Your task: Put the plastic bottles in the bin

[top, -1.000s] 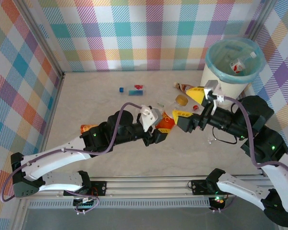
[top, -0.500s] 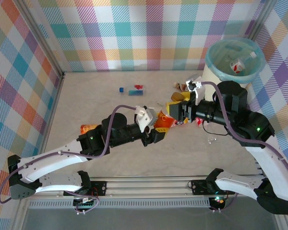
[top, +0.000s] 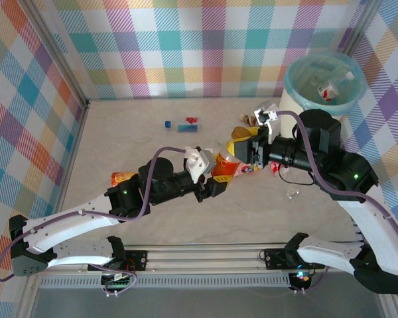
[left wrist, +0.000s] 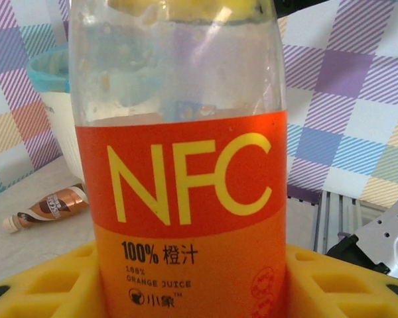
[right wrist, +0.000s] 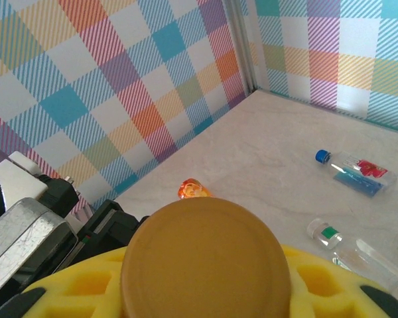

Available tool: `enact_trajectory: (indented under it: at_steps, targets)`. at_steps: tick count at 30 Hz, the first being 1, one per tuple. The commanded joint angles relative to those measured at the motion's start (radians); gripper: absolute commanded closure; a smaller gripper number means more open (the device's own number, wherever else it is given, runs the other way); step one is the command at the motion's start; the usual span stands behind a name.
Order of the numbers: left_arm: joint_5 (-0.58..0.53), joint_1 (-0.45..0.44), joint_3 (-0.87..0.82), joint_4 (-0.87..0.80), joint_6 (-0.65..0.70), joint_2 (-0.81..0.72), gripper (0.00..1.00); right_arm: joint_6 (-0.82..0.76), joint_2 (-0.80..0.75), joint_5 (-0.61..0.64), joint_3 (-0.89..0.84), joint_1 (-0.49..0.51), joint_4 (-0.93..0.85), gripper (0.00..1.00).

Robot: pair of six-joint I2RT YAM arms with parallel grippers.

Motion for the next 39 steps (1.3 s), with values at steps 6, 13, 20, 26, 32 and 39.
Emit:
enact_trajectory:
  at_steps: [6,13,20,26,32,39]
  targets:
    - [-0.129,-0.007,0.006,0.025,-0.030,-0.041,0.15,-0.143,0.042,0.195,0.126,-0.015,-0.046,0.82]
    - [-0.166,-0.007,-0.019,0.022,-0.060,-0.073,0.12,-0.372,0.183,0.428,0.327,-0.153,-0.093,0.84]
    - [-0.180,-0.007,-0.025,-0.009,-0.076,-0.105,0.12,-0.515,0.298,0.628,0.360,-0.448,0.149,0.81]
    - [-0.209,-0.007,-0.043,-0.027,-0.089,-0.128,0.11,-0.486,0.446,0.644,0.420,-0.637,0.164,0.72]
    - [-0.285,-0.006,-0.099,-0.021,-0.094,-0.138,0.10,-0.444,0.528,0.620,0.409,-0.721,0.095,0.57]
    - [-0.319,-0.006,-0.103,-0.050,-0.107,-0.129,0.08,-0.430,0.516,0.579,0.400,-0.741,0.105,0.46]
